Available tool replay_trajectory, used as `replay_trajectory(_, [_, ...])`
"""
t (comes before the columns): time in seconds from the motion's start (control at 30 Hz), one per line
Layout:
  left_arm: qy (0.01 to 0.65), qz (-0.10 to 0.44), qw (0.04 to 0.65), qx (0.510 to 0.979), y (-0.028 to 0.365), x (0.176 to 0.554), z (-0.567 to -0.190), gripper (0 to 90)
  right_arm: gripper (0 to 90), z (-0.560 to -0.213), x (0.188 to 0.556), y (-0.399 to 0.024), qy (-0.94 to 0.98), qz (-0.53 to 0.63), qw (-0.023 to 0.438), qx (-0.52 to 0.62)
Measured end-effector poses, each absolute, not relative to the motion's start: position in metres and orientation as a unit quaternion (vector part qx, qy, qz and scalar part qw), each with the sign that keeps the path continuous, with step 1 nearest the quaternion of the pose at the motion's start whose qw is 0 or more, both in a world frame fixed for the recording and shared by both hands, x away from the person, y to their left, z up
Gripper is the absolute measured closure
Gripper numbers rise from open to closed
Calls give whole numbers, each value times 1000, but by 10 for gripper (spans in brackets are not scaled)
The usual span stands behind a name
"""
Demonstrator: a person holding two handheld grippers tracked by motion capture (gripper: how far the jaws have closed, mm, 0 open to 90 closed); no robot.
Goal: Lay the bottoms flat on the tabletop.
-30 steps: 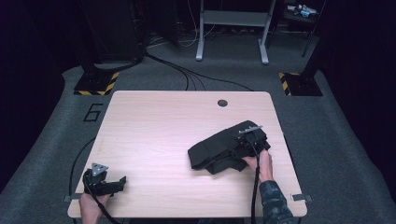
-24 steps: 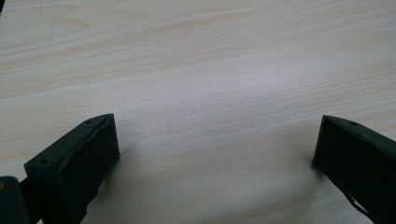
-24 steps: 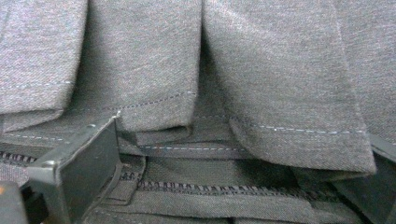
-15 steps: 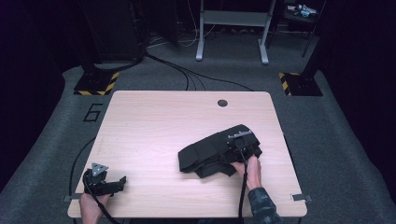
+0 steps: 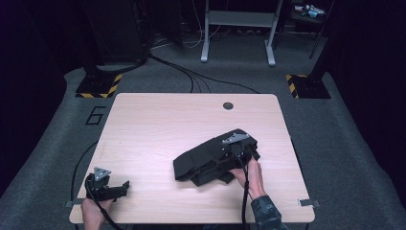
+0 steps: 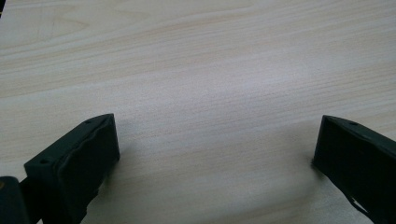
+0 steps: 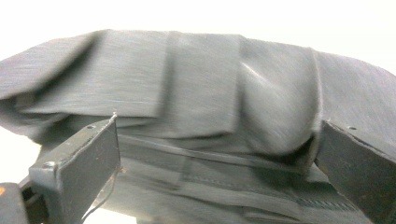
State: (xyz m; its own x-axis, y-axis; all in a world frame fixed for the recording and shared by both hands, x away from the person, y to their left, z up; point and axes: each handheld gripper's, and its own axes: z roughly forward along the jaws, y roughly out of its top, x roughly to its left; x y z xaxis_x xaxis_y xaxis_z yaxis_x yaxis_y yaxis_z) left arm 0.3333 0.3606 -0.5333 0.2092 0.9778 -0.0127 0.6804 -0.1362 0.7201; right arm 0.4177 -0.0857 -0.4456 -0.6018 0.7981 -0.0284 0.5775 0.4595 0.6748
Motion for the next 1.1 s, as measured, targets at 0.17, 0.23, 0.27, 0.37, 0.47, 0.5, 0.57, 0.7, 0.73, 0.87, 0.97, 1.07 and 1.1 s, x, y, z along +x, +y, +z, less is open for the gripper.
replay_trajectory(0.17, [581, 242, 308, 714, 361, 333, -533, 0, 0, -447, 402, -54, 872, 305, 165, 345])
replay_trajectory(0.23, [581, 242, 308, 714, 361, 333, -533, 0, 1, -451, 399, -43, 883, 301, 159, 323])
replay_trajectory(0.27, [581, 242, 308, 714, 361, 333, -533, 0, 11, -454, 398, -39, 887, 297, 157, 318])
replay_trajectory(0.37, [581, 242, 308, 714, 361, 333, -533, 0, 39, -467, 398, -28, 902, 277, 143, 298])
replay_trajectory(0.47, [581, 243, 308, 713, 361, 333, -533, 0, 110, -479, 398, -22, 910, 259, 139, 292])
replay_trajectory(0.5, [581, 243, 307, 713, 361, 333, -533, 0, 129, -482, 398, -21, 911, 256, 138, 293])
replay_trajectory(0.57, [581, 243, 307, 713, 361, 333, -533, 0, 182, -490, 399, -18, 909, 246, 139, 305])
replay_trajectory(0.7, [581, 243, 307, 713, 361, 333, -533, 0, 321, -494, 399, -16, 907, 245, 153, 307])
replay_trajectory(0.73, [582, 243, 307, 713, 361, 333, -533, 0, 355, -494, 398, -14, 906, 239, 155, 312])
replay_trajectory(0.87, [580, 246, 305, 714, 362, 334, -533, 0, 520, -494, 399, -12, 907, 251, 152, 302])
replay_trajectory(0.97, [580, 245, 304, 715, 362, 333, -533, 0, 621, -493, 399, -10, 905, 250, 143, 313])
replay_trajectory(1.07, [581, 245, 304, 715, 362, 334, -533, 0, 698, -492, 402, -9, 903, 256, 141, 314])
replay_trajectory(1.1, [581, 245, 304, 715, 362, 334, -533, 0, 752, -492, 402, -8, 900, 259, 135, 322])
